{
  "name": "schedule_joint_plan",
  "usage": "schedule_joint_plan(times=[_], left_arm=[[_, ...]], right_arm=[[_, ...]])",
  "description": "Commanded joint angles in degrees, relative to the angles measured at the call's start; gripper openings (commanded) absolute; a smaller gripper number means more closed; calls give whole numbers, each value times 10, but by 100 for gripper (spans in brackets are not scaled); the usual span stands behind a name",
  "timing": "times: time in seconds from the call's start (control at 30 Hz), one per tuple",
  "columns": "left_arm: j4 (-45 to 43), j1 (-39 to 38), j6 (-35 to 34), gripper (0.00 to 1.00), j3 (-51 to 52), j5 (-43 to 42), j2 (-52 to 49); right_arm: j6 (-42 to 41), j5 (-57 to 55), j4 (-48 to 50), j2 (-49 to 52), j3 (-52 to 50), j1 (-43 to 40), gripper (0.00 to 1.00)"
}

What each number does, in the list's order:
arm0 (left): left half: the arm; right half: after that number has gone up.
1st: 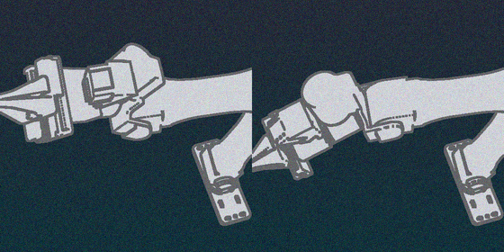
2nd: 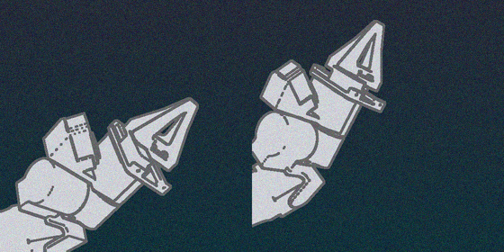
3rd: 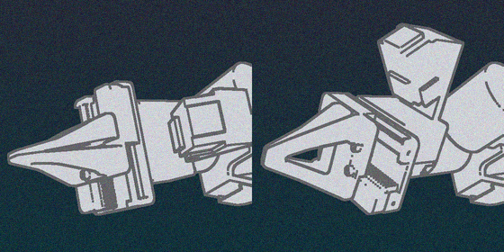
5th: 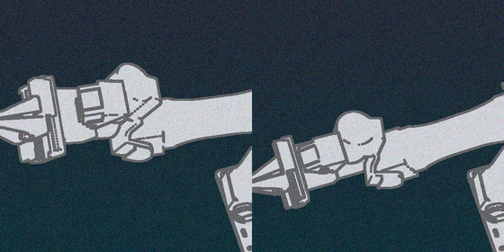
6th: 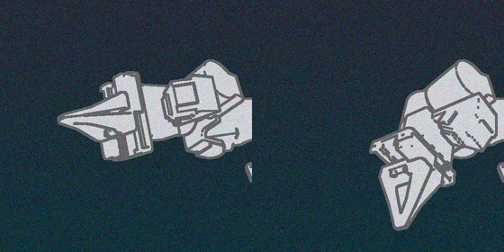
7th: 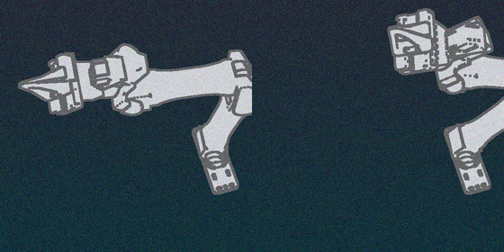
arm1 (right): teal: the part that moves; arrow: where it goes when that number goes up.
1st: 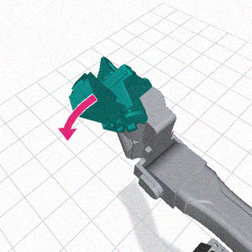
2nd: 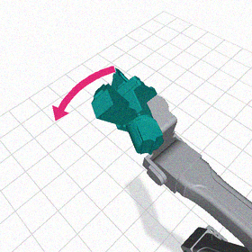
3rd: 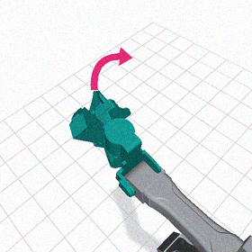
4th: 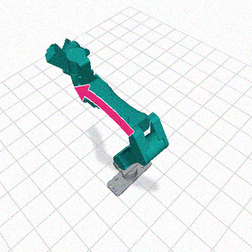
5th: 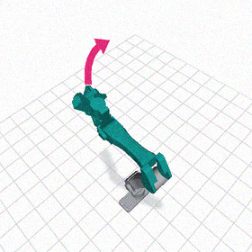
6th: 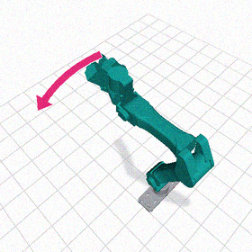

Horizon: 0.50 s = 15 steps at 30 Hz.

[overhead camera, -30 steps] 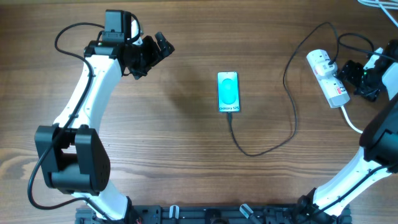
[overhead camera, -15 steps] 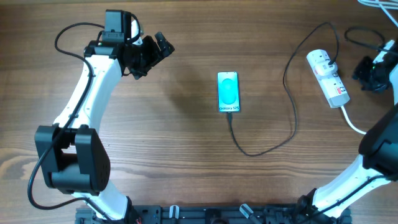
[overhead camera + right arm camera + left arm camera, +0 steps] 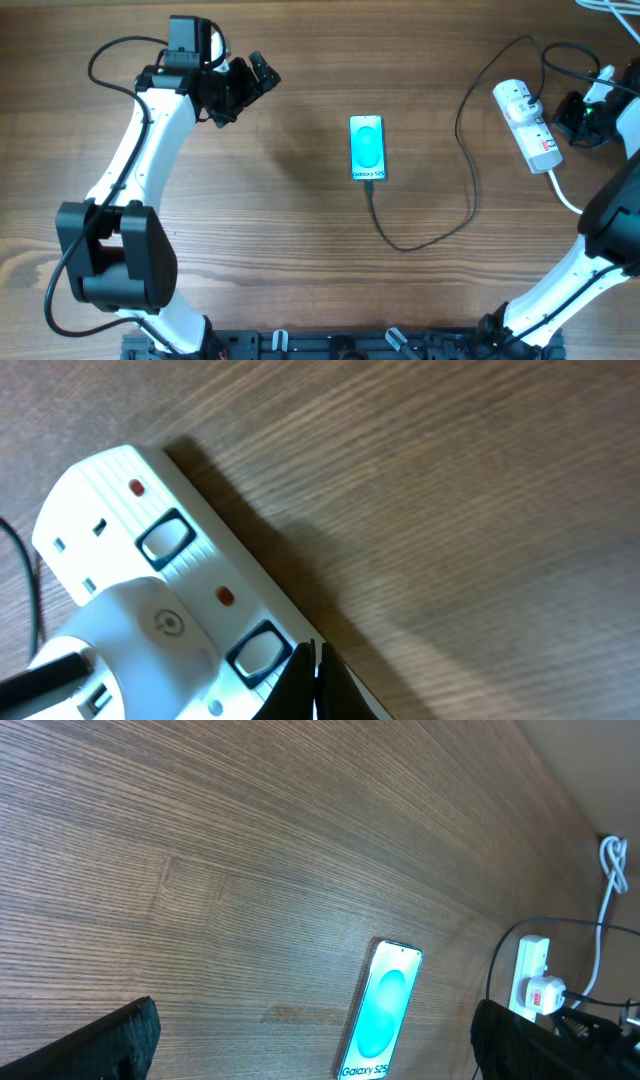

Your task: Plug charger to phone and switch on socket

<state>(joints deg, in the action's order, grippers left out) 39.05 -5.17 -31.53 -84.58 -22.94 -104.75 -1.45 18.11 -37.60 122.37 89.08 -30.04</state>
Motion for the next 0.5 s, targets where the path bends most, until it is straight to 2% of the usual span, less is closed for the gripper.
schedule_joint_plan(times=[0.0,0.03,0.1,0.47], left_arm=[[-1,2,13,100,0,5,9],[-1,2,13,100,0,5,9],[-1,2,13,100,0,5,9],[-1,2,13,100,0,5,9]], right_arm=[[-3,63,18,19,-5,1,4],[-10,64,22,19,-5,1,5],[-17,64,25,19,-5,1,29],[-16,18,-5,19,-5,1,30]])
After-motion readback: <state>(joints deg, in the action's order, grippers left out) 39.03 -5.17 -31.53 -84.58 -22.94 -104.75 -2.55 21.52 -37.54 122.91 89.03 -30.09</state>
